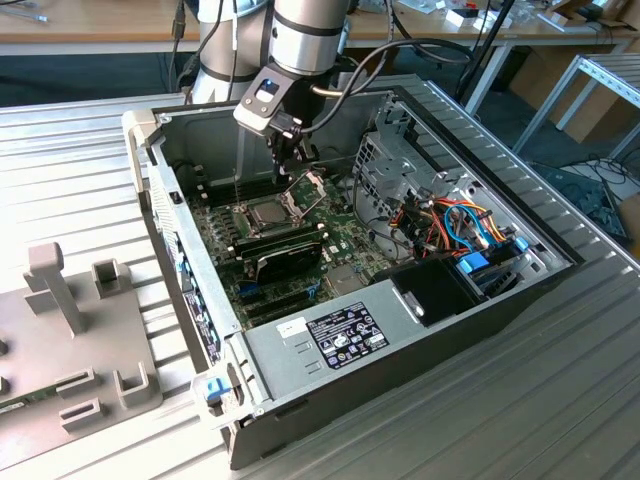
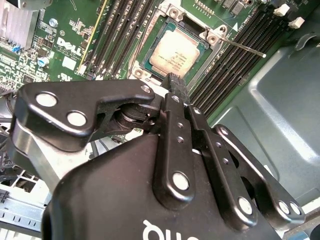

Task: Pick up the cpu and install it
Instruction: 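Close the cpu cover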

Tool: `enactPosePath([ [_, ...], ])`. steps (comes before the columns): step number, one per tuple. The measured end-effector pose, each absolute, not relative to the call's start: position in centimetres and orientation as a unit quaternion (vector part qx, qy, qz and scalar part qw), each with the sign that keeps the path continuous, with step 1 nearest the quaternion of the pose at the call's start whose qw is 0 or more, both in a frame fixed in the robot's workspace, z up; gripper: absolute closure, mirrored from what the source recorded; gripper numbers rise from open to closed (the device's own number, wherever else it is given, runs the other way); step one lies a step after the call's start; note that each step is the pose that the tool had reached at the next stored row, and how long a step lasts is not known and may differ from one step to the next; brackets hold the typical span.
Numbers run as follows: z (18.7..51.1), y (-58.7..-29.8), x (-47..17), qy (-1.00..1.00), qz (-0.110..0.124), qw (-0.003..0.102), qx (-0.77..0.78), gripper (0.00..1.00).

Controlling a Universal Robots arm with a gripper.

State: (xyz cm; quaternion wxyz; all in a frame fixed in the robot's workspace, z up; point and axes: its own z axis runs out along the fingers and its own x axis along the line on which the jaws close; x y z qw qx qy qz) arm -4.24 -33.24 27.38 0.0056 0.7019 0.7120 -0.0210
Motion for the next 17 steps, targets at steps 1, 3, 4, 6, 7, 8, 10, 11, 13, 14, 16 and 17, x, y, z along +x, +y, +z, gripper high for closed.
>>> enactPosePath([
  [1, 27.4, -33.2, -4.2, 0.712, -0.021, 0.006, 0.702, 0.89],
  [3, 27.4, -33.2, -4.2, 0.712, -0.021, 0.006, 0.702, 0.89],
  [4, 27.4, -33.2, -4.2, 0.712, -0.021, 0.006, 0.702, 0.89],
  [6, 27.4, -33.2, -4.2, 0.712, -0.021, 0.006, 0.702, 0.89],
  [7, 27.4, -33.2, -4.1, 0.712, -0.021, 0.006, 0.702, 0.89],
  [8, 27.4, -33.2, -4.0, 0.712, -0.021, 0.006, 0.702, 0.89],
  [10, 27.4, -33.2, -3.1, 0.712, -0.021, 0.006, 0.702, 0.89],
  [11, 27.4, -33.2, -2.6, 0.712, -0.021, 0.006, 0.702, 0.89],
  [13, 27.4, -33.2, -2.0, 0.712, -0.021, 0.006, 0.702, 0.89],
  [14, 27.4, -33.2, -1.7, 0.712, -0.021, 0.006, 0.702, 0.89],
  [16, 27.4, -33.2, -1.2, 0.712, -0.021, 0.006, 0.702, 0.89],
  [17, 27.4, -33.2, -0.8, 0.712, -0.021, 0.006, 0.702, 0.89],
])
